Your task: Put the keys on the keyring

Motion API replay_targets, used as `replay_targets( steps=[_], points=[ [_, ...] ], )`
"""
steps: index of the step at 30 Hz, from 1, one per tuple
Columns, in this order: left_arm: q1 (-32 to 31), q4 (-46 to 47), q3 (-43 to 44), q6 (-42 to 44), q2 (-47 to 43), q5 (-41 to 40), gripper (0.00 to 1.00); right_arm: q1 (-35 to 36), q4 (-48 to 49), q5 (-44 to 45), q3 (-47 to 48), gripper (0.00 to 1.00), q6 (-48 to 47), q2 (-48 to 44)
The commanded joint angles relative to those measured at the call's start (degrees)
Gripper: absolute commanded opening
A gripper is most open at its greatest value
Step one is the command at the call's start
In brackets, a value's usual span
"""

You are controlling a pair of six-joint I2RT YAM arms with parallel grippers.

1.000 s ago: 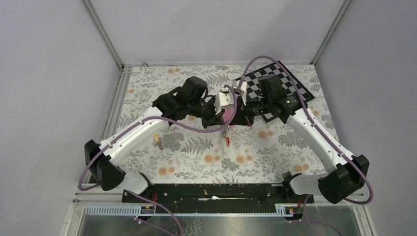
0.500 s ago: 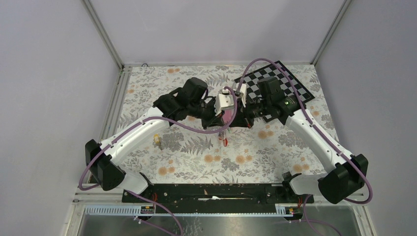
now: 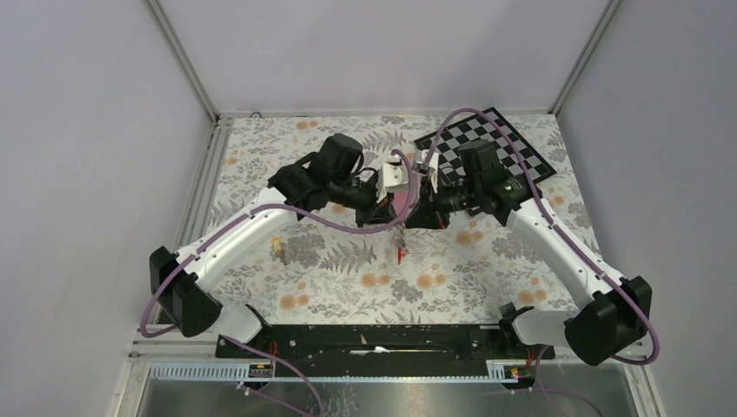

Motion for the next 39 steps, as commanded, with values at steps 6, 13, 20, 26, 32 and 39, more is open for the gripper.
replay_targets(
  steps=[6,13,20,26,32,39],
  points=[
    [0.25,6.92,-0.99,-2.47,-0.93,8.16,0.0,-1.63,1.12,-1.15,0.05,0.28,1.05,-2.04],
    [0.93,8.25,-1.83,-3.27,-0.78,10.58,0.0,-3.87,-3.13,-1.95,2.72,0.35,-2.34,-4.77],
    [1.47,9.95,-2.17,-4.65,-0.38,13.06,0.0,-4.63,-7.37,-3.27,5.46,0.43,-5.91,-6.14],
    [1.58,12.11,-2.68,-7.16,0.14,14.99,0.0,-4.6,-7.03,-5.8,6.91,0.45,-5.52,-5.14],
    [1.59,14.62,-3.63,-9.84,0.71,16.26,0.0,-4.57,-5.1,-7.51,6.58,0.44,-3.62,-4.18],
    [1.73,15.71,-3.96,-11.29,0.94,16.04,0.0,-4.58,-5.08,-8.18,5.3,0.44,-4.04,-4.4]
  ],
)
